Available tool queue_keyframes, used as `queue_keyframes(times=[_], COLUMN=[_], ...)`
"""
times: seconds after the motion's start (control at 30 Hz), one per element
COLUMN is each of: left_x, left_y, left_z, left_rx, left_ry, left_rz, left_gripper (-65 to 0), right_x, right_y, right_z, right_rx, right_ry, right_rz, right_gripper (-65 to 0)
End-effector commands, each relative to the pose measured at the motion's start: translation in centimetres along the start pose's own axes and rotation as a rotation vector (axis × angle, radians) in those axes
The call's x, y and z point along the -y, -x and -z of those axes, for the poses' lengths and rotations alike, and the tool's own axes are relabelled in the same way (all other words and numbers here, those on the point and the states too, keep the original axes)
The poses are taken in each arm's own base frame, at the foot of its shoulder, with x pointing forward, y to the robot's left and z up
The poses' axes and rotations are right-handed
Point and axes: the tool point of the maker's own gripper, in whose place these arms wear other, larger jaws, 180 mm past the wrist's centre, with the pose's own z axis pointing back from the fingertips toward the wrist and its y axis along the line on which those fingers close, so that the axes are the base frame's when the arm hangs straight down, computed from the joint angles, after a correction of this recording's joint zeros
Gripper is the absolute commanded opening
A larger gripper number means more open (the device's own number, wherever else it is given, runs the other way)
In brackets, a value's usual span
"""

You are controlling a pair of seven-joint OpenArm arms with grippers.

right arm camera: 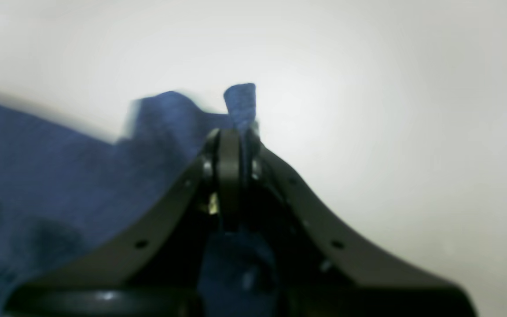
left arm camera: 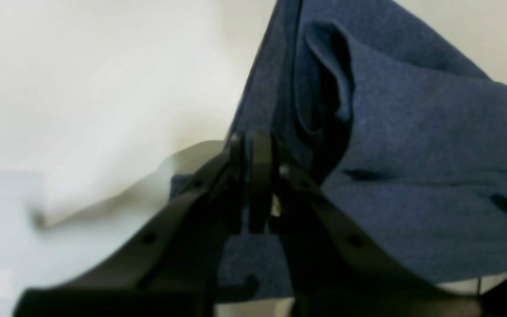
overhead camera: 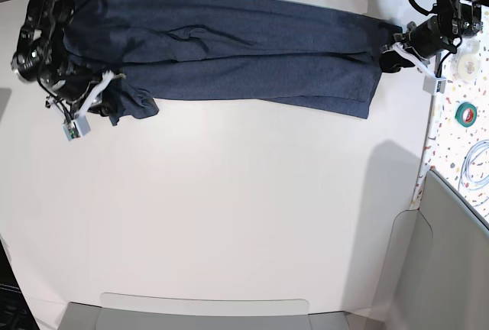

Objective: Layout the t-shirt on the table in an organized manner, then fold the t-shirt properly

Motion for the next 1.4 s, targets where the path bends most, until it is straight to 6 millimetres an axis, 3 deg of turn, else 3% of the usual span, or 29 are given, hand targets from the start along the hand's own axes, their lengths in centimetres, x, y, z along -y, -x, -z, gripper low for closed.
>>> queue_keyframes(times=[0.0, 0.2, 0.37, 0.6, 0.7, 0.97, 1.2, 1.27, 1.37], left_x=[0.1, 0.4, 0.4, 0.9, 1.1, 1.8, 1.8, 1.8, 1.7], left_y=[-1.4, -2.2, -2.3, -1.9, -1.5, -0.9, -0.9, -0.9, -0.9], left_z=[-0.5, -0.4, -0.3, 0.1, 0.2, 0.7, 0.7, 0.7, 0.7], left_rx=[0.037, 0.054, 0.057, 0.061, 0.055, 0.033, 0.033, 0.033, 0.033], left_ry=[0.006, 0.012, 0.013, 0.029, 0.033, 0.05, 0.05, 0.05, 0.049], left_rz=[0.022, 0.027, 0.028, 0.006, 0.0, 0.006, 0.006, 0.006, 0.005], left_gripper=[-63.9, -63.9, -63.9, -63.9, -63.9, -63.9, -63.9, -63.9, -63.9], right_x=[-0.5, -4.3, -6.6, -11.2, -11.8, -10.8, -10.6, -10.6, -10.8], right_y=[-0.6, 2.6, 6.1, 8.2, 8.9, 9.7, 10.5, 10.6, 10.6], right_z=[-1.0, -3.7, -3.8, -3.0, -3.1, -3.7, -4.2, -4.3, -4.4], right_rx=[0.025, -0.024, -0.094, -0.154, -0.184, -0.226, -0.253, -0.255, -0.251], right_ry=[0.003, -0.035, -0.088, -0.213, -0.242, -0.229, -0.233, -0.232, -0.238], right_rz=[-0.043, -0.092, -0.036, -0.04, -0.073, -0.113, -0.12, -0.124, -0.12], right_gripper=[-65.0, -65.0, -65.0, -65.0, -65.0, -63.9, -39.7, -36.1, -36.1])
